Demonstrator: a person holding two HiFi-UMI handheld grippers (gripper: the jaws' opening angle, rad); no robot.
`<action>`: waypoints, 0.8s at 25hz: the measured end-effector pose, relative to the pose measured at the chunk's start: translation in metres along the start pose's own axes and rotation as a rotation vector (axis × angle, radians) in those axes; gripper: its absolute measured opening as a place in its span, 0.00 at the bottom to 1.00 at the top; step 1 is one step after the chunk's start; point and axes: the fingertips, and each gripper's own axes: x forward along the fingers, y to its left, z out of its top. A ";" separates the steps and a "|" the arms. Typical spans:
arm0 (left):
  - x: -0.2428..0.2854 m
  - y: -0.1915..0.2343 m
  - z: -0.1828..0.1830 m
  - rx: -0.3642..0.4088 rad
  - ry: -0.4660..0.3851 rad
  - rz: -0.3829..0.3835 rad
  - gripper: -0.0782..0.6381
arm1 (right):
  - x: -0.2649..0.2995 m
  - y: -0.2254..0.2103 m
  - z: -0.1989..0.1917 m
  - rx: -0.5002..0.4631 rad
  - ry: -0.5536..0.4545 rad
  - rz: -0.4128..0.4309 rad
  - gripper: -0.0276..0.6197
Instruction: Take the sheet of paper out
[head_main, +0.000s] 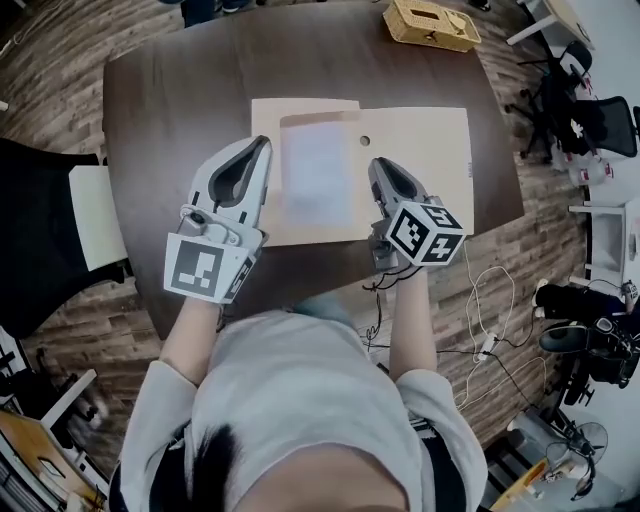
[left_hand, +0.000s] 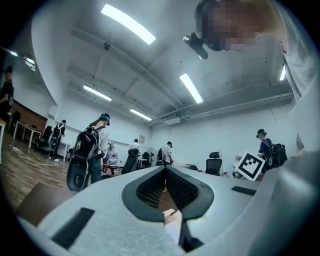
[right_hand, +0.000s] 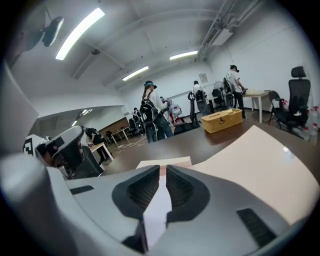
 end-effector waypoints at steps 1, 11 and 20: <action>0.000 0.000 0.000 0.001 0.002 0.012 0.12 | 0.007 -0.004 -0.004 0.014 0.026 0.013 0.07; 0.005 0.004 -0.006 0.019 0.026 0.130 0.12 | 0.072 -0.043 -0.049 0.159 0.255 0.113 0.18; -0.007 0.009 -0.008 0.019 0.053 0.258 0.12 | 0.112 -0.049 -0.080 0.287 0.390 0.188 0.27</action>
